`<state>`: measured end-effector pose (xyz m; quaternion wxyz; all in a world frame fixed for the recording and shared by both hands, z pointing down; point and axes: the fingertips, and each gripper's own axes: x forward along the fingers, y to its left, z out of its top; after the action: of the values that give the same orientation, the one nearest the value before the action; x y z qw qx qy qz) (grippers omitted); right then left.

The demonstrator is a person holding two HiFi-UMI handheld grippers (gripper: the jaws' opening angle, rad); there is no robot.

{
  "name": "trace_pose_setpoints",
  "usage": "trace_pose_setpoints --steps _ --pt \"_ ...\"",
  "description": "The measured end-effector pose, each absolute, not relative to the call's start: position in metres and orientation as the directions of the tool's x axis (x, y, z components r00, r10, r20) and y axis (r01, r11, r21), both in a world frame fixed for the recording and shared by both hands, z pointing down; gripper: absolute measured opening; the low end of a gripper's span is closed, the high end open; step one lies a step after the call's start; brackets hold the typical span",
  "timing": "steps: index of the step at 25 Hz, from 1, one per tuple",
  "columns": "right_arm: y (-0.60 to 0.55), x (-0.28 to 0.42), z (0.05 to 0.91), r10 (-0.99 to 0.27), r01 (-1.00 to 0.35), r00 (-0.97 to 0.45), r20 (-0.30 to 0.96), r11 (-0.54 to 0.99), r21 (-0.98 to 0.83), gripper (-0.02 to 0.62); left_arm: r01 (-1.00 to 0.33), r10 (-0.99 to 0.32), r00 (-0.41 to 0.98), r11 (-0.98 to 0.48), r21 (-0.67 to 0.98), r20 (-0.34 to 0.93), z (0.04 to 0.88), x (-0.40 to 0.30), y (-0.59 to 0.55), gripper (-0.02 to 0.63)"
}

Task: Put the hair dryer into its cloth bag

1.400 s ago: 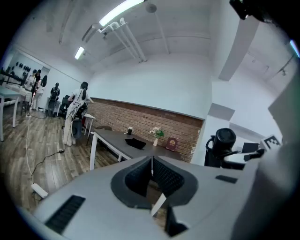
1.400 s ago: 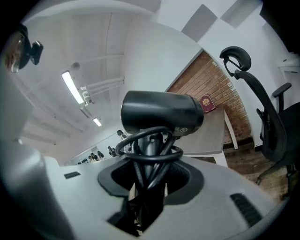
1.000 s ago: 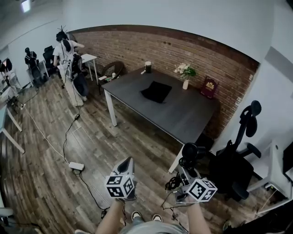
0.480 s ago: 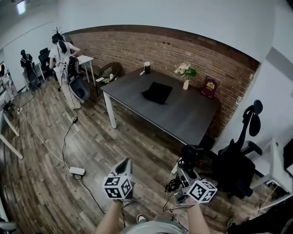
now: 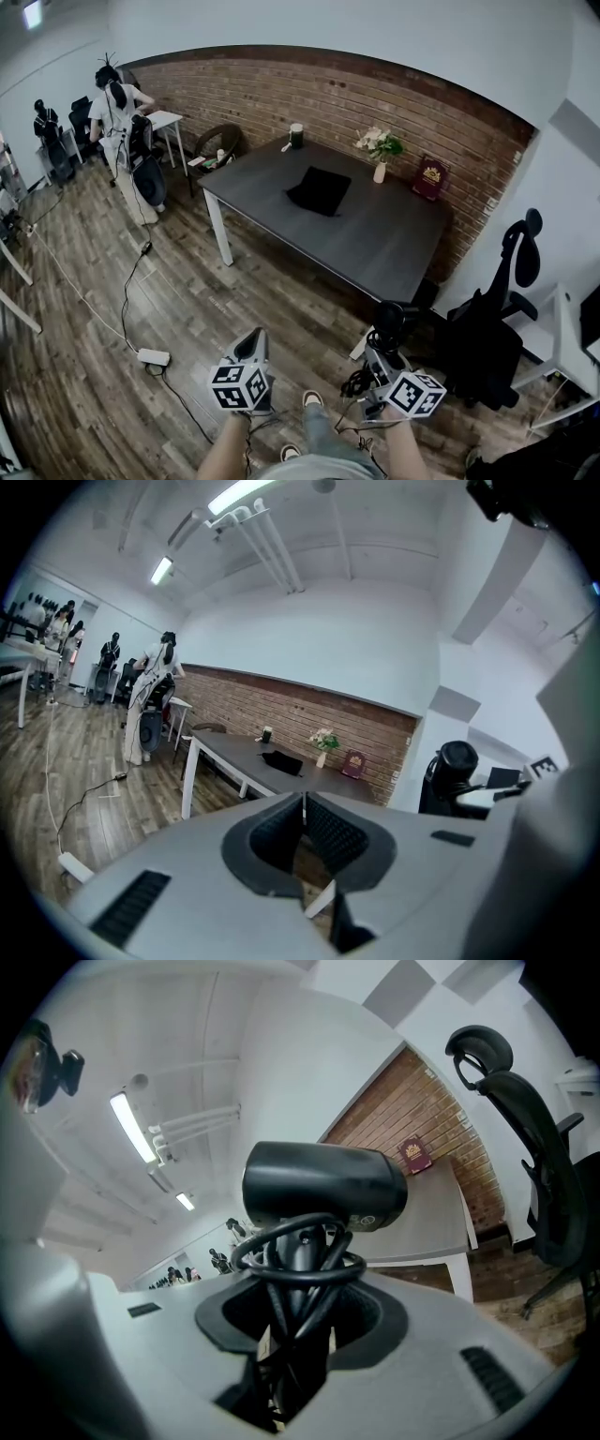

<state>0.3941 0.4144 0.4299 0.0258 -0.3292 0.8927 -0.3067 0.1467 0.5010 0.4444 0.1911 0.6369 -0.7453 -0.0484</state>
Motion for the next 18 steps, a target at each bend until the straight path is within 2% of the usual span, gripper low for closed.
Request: trace_pose_setpoints --steps 18 --pt "0.207 0.306 0.422 -0.531 -0.511 -0.835 0.145 0.651 -0.562 0.153 -0.922 -0.956 -0.198 0.257 0.289 0.218 0.427 0.07 0.322 0.012"
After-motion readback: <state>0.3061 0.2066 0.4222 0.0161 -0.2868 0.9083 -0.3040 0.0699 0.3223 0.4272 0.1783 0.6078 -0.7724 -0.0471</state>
